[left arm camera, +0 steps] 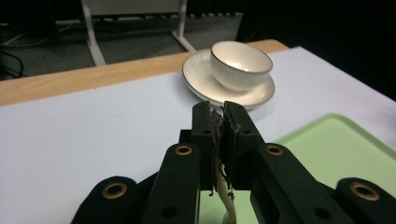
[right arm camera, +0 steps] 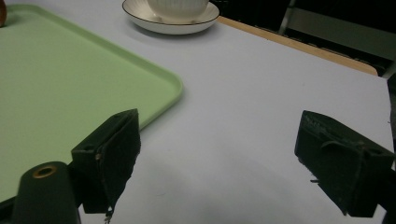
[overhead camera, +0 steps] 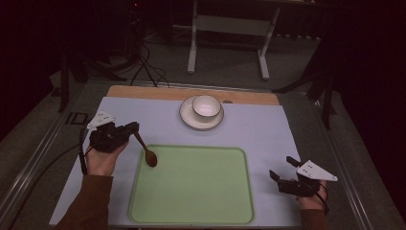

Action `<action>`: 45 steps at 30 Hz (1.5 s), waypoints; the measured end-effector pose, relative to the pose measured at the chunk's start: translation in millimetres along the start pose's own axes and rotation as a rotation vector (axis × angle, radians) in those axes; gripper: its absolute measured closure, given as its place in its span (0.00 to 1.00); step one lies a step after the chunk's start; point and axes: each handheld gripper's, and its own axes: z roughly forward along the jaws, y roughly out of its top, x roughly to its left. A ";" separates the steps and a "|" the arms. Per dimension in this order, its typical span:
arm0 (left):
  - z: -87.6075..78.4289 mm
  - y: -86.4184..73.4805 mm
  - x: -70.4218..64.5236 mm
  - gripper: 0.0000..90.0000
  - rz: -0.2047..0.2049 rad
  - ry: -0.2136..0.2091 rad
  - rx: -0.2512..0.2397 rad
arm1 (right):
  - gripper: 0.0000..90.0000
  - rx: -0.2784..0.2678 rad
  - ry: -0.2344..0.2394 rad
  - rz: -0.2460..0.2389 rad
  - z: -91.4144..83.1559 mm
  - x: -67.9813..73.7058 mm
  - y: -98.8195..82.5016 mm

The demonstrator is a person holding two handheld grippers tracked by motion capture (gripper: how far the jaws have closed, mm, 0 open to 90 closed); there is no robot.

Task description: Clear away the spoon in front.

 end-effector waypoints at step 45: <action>65.2 -65.4 -3.0 0.84 0.028 -0.088 0.147 | 0.16 0.020 0.009 -0.024 4.0 3.7 0.2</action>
